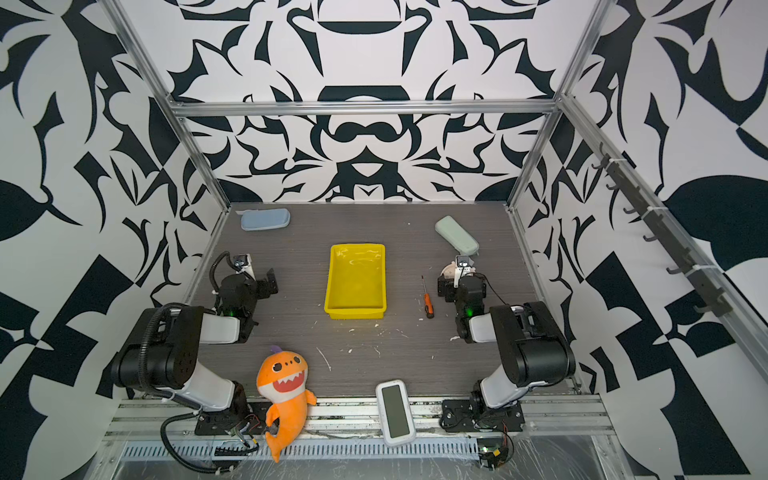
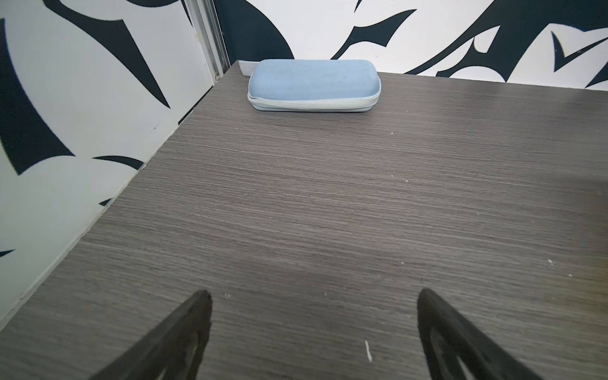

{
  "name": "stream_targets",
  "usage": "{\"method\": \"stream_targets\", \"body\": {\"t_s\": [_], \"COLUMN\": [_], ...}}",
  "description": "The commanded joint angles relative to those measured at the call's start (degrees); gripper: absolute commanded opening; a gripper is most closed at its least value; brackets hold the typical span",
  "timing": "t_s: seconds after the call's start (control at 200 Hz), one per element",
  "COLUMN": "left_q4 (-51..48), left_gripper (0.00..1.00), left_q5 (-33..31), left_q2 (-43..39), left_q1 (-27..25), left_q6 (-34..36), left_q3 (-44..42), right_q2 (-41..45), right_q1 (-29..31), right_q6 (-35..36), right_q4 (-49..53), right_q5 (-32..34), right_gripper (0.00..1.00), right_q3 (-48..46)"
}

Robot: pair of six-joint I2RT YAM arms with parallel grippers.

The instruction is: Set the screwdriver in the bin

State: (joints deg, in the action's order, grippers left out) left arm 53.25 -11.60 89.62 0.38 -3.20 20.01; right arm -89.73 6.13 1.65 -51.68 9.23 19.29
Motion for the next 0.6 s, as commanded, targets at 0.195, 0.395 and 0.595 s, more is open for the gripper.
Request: {"method": "stream_targets", "body": {"t_s": [0.195, 0.395, 0.595], "left_q4": [0.36, 0.31, 0.36], "left_gripper": [1.00, 1.00, 1.00], "left_q5": [0.29, 0.33, 0.34], "left_q2": [-0.68, -0.68, -0.69], "left_q1": [0.28, 0.26, 0.31], "left_q6": [-0.11, -0.07, -0.13], "left_q3": [0.69, 0.71, 0.65], "right_q2": [0.61, 0.52, 1.44], "right_q1": [0.19, 0.18, 0.24], "right_q6": [0.02, 0.02, 0.59], "right_q4": [-1.56, -1.39, -7.63], "right_q5": [0.09, -0.09, -2.63], "right_gripper": [1.00, 1.00, 1.00], "right_q3": [0.66, 0.84, -3.44]}}
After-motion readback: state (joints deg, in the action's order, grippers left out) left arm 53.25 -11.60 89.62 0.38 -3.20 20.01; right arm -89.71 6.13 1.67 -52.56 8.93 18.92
